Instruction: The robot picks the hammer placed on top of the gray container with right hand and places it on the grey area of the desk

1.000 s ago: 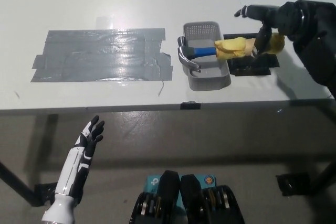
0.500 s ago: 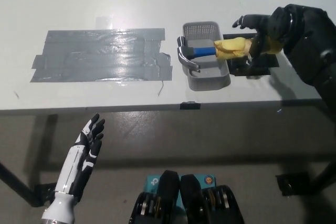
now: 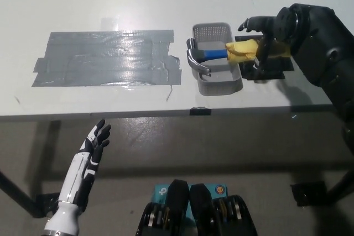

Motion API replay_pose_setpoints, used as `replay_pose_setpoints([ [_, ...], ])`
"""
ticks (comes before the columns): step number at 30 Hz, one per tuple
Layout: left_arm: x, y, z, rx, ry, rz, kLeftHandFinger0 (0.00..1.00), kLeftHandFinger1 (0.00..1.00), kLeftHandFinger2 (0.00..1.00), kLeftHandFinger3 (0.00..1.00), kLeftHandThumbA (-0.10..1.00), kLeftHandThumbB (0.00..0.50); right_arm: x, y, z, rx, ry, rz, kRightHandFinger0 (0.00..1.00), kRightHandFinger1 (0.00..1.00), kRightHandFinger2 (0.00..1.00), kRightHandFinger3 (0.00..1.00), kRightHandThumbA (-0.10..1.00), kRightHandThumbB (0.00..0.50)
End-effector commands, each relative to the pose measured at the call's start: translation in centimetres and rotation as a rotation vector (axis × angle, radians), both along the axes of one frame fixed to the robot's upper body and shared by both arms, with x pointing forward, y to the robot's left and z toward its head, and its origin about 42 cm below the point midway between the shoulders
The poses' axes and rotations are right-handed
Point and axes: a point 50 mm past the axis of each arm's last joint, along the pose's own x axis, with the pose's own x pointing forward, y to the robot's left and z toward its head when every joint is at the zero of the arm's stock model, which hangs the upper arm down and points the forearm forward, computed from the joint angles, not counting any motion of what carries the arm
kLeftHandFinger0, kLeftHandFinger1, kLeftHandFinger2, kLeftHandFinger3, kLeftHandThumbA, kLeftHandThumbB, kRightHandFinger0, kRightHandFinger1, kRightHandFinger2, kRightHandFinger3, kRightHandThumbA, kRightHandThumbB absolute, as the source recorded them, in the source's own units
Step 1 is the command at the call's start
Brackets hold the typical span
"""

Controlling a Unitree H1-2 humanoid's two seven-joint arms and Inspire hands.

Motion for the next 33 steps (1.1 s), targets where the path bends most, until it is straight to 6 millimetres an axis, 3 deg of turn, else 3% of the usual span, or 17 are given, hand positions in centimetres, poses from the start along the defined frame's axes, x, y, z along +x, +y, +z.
replay_pose_setpoints([
  [1,0.0,0.1,0.7,-0.003,-0.037,-0.007,1.0,1.0,1.0,1.0,0.97,0.017,0.6,1.5,4.4,-0.012,-0.103,0.049,1.0,1.0,1.0,1.0,1.0,0.442],
  [10,0.1,0.0,0.5,0.014,-0.038,-0.011,1.0,1.0,1.0,1.0,0.98,0.016,0.7,1.8,4.1,-0.014,-0.122,0.062,1.0,1.0,1.0,1.0,1.0,0.423],
  [15,0.1,0.1,0.6,0.015,-0.047,-0.01,1.0,1.0,1.0,1.0,0.98,0.007,0.7,1.2,3.5,0.023,-0.096,0.023,1.0,1.0,1.0,1.0,1.0,0.44],
  [17,0.1,0.1,0.6,0.023,-0.049,-0.007,1.0,1.0,1.0,1.0,0.99,0.013,0.8,1.0,3.3,0.04,-0.093,0.003,1.0,1.0,1.0,1.0,1.0,0.364],
  [18,0.1,0.1,0.5,0.023,-0.048,-0.008,1.0,1.0,1.0,1.0,1.0,0.02,0.9,0.9,3.3,0.051,-0.136,-0.005,1.0,1.0,1.0,1.0,0.93,0.319],
  [19,0.1,0.1,0.5,0.021,-0.047,-0.01,1.0,1.0,1.0,1.0,1.0,0.022,1.0,0.7,3.1,0.08,-0.204,-0.028,1.0,1.0,1.0,1.0,0.65,0.272],
  [20,0.2,0.1,0.5,0.02,-0.046,-0.01,1.0,1.0,1.0,1.0,1.0,0.023,1.0,0.6,3.1,0.091,-0.224,-0.042,1.0,1.0,1.0,1.0,0.55,0.259],
  [21,0.2,0.2,0.5,0.017,-0.043,-0.011,1.0,1.0,1.0,1.0,1.0,0.03,1.0,0.5,3.0,0.073,-0.29,-0.04,0.83,0.88,0.91,0.91,0.19,0.182],
  [22,0.3,0.2,0.6,0.025,-0.044,-0.007,1.0,1.0,1.0,1.0,1.0,0.031,1.0,0.5,2.9,0.058,-0.34,-0.033,0.38,0.48,0.6,0.64,-0.04,0.182],
  [23,0.3,0.2,0.6,0.028,-0.045,-0.007,1.0,1.0,1.0,1.0,1.0,0.022,1.0,0.4,2.7,0.061,-0.373,-0.033,0.11,0.22,0.37,0.46,-0.09,0.182],
  [24,0.3,0.2,0.6,0.028,-0.049,-0.007,1.0,1.0,1.0,1.0,1.0,0.016,1.0,0.4,2.7,0.066,-0.395,-0.033,0.01,0.19,0.43,0.41,-0.1,0.173],
  [26,0.4,0.3,0.6,0.03,-0.051,-0.007,1.0,1.0,1.0,1.0,1.0,0.019,1.0,0.5,2.6,0.081,-0.428,-0.046,0.01,0.4,0.78,0.65,-0.09,0.157],
  [27,0.4,0.3,0.6,0.029,-0.052,-0.008,1.0,1.0,1.0,1.0,1.0,0.019,1.0,0.5,2.6,0.089,-0.431,-0.052,0.01,0.44,0.83,0.7,-0.09,0.157],
  [28,0.4,0.3,0.6,0.029,-0.052,-0.008,1.0,1.0,1.0,1.0,1.0,0.013,1.0,0.4,2.5,0.102,-0.442,-0.046,0.08,0.56,0.92,0.79,-0.1,0.156],
  [29,0.4,0.2,0.7,0.029,-0.054,-0.01,1.0,1.0,1.0,1.0,1.0,0.012,1.0,0.4,2.4,0.112,-0.452,-0.045,0.07,0.57,0.92,0.84,-0.1,0.156],
  [31,0.4,0.2,0.8,0.029,-0.051,-0.012,1.0,1.0,1.0,1.0,1.0,0.013,0.9,0.3,2.3,0.14,-0.477,-0.04,0.06,0.55,0.86,0.82,-0.1,0.16],
  [33,0.4,0.2,0.7,0.018,-0.047,-0.011,1.0,1.0,1.0,1.0,1.0,0.018,0.9,0.3,2.1,0.15,-0.494,-0.035,0.09,0.58,0.9,0.87,-0.1,0.146],
])
